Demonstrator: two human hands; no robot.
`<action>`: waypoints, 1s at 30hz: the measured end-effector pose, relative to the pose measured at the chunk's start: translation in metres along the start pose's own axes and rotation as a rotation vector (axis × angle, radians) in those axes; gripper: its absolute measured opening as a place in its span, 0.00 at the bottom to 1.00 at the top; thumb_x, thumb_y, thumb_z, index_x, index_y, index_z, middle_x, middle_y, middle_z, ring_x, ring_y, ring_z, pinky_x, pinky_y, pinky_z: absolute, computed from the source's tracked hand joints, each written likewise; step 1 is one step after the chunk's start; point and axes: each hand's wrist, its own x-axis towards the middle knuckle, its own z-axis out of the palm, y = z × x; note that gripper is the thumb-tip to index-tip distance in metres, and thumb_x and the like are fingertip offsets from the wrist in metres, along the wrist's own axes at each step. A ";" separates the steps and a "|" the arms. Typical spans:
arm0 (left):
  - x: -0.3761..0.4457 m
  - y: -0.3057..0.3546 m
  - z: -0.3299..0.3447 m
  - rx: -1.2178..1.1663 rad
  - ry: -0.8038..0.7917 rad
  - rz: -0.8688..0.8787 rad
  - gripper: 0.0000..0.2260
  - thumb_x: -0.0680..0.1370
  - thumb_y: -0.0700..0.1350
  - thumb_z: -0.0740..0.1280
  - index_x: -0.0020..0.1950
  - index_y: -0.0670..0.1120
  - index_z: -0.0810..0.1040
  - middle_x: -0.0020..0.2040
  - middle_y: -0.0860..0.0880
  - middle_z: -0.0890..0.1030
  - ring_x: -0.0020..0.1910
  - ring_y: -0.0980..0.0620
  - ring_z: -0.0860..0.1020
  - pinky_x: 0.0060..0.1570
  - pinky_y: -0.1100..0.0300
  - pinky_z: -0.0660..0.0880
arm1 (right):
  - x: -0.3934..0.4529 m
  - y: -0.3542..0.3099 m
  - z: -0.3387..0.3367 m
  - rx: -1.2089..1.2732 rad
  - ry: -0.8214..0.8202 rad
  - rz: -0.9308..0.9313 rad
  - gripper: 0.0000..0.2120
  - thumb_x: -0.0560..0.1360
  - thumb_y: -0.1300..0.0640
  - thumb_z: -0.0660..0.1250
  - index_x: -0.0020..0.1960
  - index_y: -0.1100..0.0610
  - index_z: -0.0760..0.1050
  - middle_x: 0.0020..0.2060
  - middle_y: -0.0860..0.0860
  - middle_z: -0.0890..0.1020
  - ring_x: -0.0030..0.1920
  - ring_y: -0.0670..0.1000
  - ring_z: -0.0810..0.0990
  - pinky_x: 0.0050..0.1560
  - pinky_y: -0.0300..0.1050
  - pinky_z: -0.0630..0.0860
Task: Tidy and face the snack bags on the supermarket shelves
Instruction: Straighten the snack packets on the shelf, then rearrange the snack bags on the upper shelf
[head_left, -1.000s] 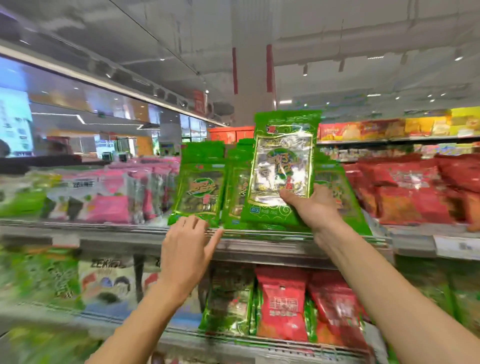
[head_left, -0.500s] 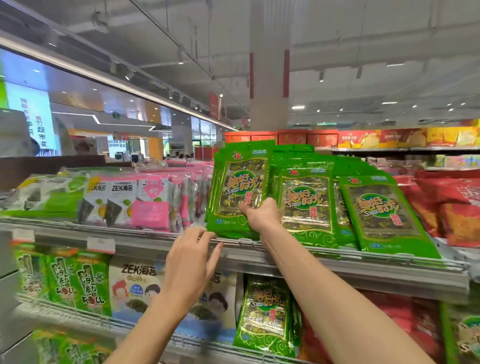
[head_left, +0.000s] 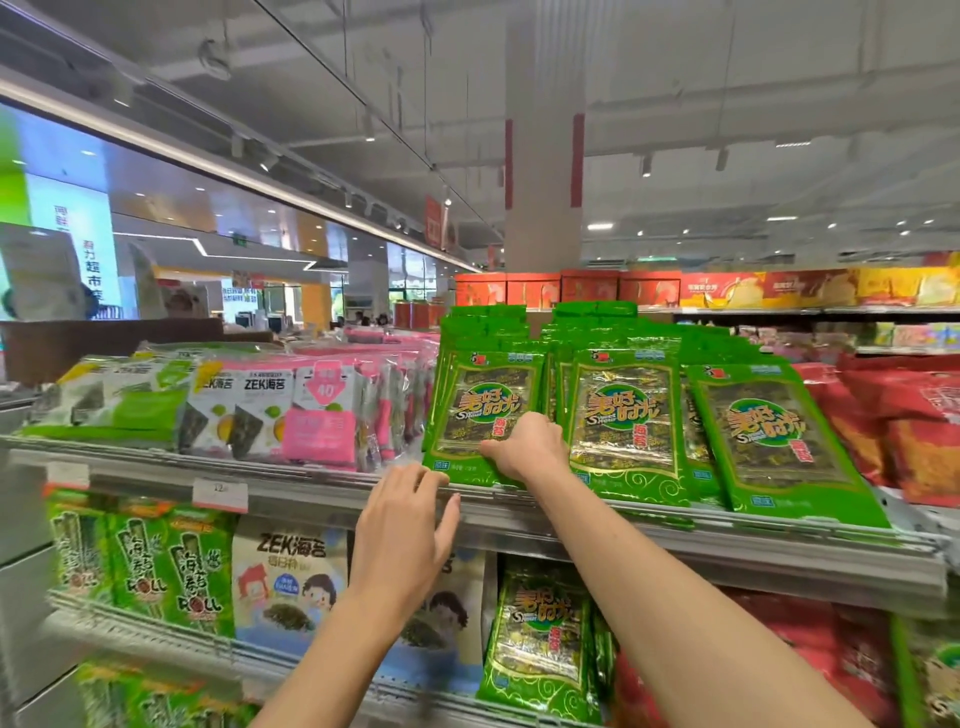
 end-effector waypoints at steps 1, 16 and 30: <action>0.000 0.003 0.001 0.003 0.005 -0.012 0.08 0.77 0.49 0.70 0.52 0.46 0.79 0.47 0.51 0.78 0.49 0.50 0.77 0.50 0.54 0.77 | -0.003 0.003 -0.003 -0.033 0.022 -0.029 0.27 0.77 0.44 0.72 0.64 0.65 0.74 0.58 0.59 0.80 0.57 0.58 0.81 0.52 0.49 0.78; 0.035 0.193 0.019 -0.651 -0.079 -0.266 0.05 0.77 0.45 0.70 0.51 0.46 0.81 0.46 0.49 0.84 0.48 0.48 0.81 0.53 0.53 0.75 | -0.052 0.173 -0.154 0.531 0.173 -0.026 0.12 0.74 0.51 0.75 0.52 0.57 0.81 0.37 0.52 0.86 0.41 0.56 0.87 0.54 0.61 0.82; 0.023 0.525 0.071 -1.074 -0.349 -0.373 0.06 0.76 0.47 0.73 0.49 0.46 0.82 0.42 0.49 0.83 0.45 0.49 0.83 0.48 0.50 0.80 | -0.091 0.425 -0.409 0.470 0.320 0.148 0.08 0.75 0.58 0.75 0.45 0.60 0.77 0.32 0.54 0.83 0.31 0.54 0.81 0.37 0.50 0.80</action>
